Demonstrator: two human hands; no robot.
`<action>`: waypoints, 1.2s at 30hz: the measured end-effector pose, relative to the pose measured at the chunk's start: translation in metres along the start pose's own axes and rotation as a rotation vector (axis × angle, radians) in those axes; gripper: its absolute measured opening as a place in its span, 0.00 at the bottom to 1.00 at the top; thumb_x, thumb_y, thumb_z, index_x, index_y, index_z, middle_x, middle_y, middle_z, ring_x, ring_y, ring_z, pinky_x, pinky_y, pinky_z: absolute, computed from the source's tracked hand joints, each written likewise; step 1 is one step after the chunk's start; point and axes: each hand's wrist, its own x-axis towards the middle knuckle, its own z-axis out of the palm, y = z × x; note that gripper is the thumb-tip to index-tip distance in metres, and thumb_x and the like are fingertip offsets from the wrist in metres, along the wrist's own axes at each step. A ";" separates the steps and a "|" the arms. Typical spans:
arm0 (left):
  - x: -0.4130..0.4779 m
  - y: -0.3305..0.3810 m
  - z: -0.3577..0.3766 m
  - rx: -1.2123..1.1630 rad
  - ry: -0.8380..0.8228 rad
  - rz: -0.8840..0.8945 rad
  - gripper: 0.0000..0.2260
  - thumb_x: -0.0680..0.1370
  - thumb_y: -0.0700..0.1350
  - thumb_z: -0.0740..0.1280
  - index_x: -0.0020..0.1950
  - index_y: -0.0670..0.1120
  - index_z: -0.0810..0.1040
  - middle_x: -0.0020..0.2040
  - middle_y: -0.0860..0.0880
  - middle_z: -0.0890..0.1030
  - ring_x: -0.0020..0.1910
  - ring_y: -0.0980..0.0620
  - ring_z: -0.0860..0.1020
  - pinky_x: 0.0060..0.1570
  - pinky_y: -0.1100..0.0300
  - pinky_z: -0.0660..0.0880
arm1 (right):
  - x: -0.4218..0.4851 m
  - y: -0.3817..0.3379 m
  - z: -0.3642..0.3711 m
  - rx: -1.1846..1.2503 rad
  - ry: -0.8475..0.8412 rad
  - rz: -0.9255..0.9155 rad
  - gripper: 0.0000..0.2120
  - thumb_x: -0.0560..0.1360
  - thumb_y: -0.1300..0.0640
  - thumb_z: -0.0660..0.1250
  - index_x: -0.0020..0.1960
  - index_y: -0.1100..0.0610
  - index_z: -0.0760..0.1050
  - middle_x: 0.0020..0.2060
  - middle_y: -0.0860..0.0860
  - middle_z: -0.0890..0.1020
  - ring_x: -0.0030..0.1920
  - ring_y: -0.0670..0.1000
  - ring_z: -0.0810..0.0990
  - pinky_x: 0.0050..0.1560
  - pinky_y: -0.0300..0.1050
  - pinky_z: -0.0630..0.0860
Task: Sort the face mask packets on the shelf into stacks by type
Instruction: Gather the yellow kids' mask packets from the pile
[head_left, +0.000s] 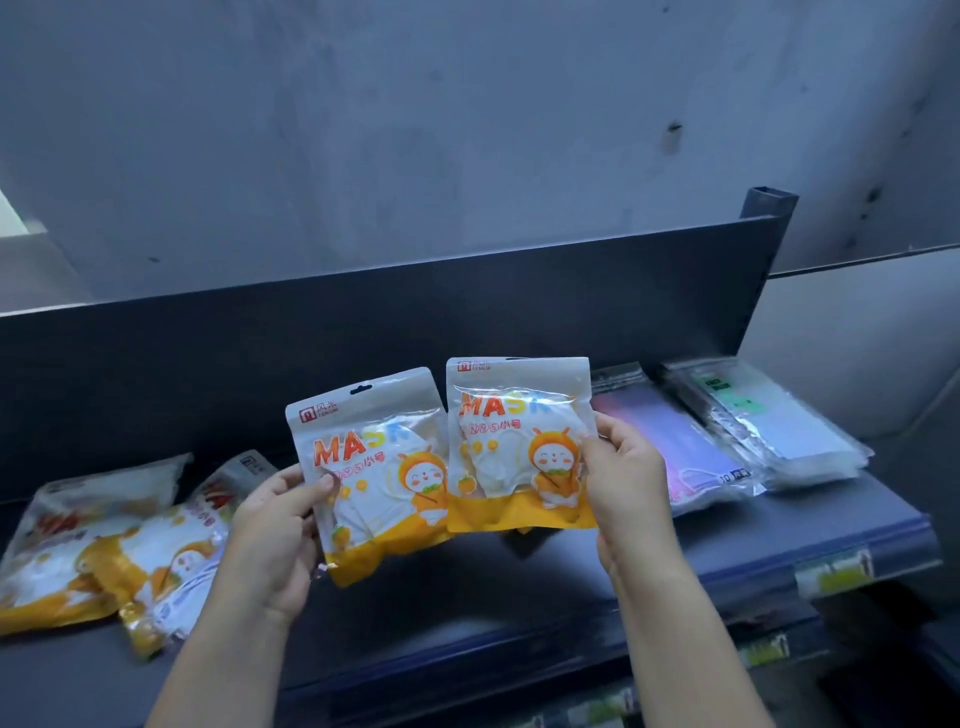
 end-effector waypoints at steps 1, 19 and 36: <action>0.002 0.000 0.006 0.003 -0.016 0.003 0.06 0.81 0.36 0.66 0.57 0.40 0.79 0.51 0.37 0.87 0.48 0.39 0.86 0.43 0.46 0.82 | 0.004 -0.001 -0.001 0.000 0.009 -0.006 0.10 0.82 0.63 0.66 0.55 0.52 0.84 0.44 0.54 0.90 0.45 0.57 0.90 0.37 0.57 0.86; 0.003 -0.038 0.147 -0.009 0.057 0.088 0.09 0.80 0.37 0.68 0.60 0.39 0.80 0.50 0.39 0.88 0.47 0.40 0.87 0.41 0.47 0.84 | 0.106 -0.066 -0.104 -0.074 0.032 -0.025 0.10 0.81 0.63 0.67 0.51 0.53 0.86 0.43 0.53 0.90 0.46 0.57 0.90 0.45 0.59 0.88; 0.020 -0.096 0.181 0.555 0.359 0.267 0.14 0.77 0.47 0.74 0.60 0.47 0.78 0.50 0.53 0.83 0.50 0.51 0.82 0.43 0.56 0.75 | 0.133 -0.076 -0.102 -0.141 -0.132 0.047 0.12 0.82 0.66 0.64 0.54 0.54 0.85 0.42 0.53 0.90 0.44 0.56 0.90 0.40 0.54 0.88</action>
